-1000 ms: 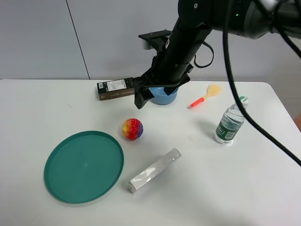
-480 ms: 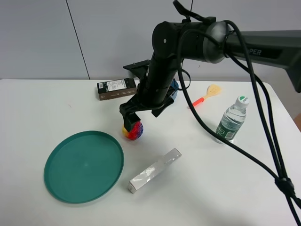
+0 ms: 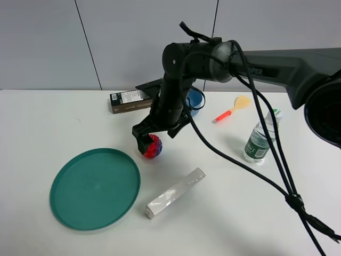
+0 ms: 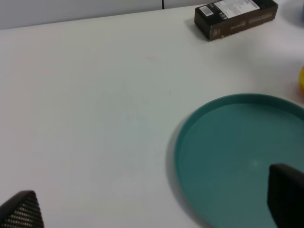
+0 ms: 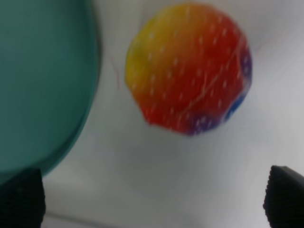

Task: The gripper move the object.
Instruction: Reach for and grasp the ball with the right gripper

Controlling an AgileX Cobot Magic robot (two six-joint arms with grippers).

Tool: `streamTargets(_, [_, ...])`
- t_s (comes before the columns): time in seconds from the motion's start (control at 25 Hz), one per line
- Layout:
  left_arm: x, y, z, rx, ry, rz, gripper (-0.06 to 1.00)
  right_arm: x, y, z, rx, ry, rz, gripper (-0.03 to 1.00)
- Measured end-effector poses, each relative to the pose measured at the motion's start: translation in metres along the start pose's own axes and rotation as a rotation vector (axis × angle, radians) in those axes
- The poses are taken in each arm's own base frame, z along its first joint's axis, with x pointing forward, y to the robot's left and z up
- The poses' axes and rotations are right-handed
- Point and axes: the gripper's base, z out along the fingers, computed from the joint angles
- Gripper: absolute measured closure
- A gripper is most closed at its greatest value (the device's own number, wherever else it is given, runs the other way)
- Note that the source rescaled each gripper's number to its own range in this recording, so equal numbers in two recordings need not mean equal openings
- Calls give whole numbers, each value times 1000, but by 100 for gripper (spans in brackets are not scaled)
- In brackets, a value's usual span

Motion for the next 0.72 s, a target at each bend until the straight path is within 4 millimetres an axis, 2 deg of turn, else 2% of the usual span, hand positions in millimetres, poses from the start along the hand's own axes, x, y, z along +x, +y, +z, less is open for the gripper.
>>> streamTargets(0.24, [0,0,0,0,0,0,-6,-16,-3,9,1,-20,-6,20])
streamTargets(0.72, [0,0,0,0,0,0,-6,-18,-9,47,3,36,-4,20])
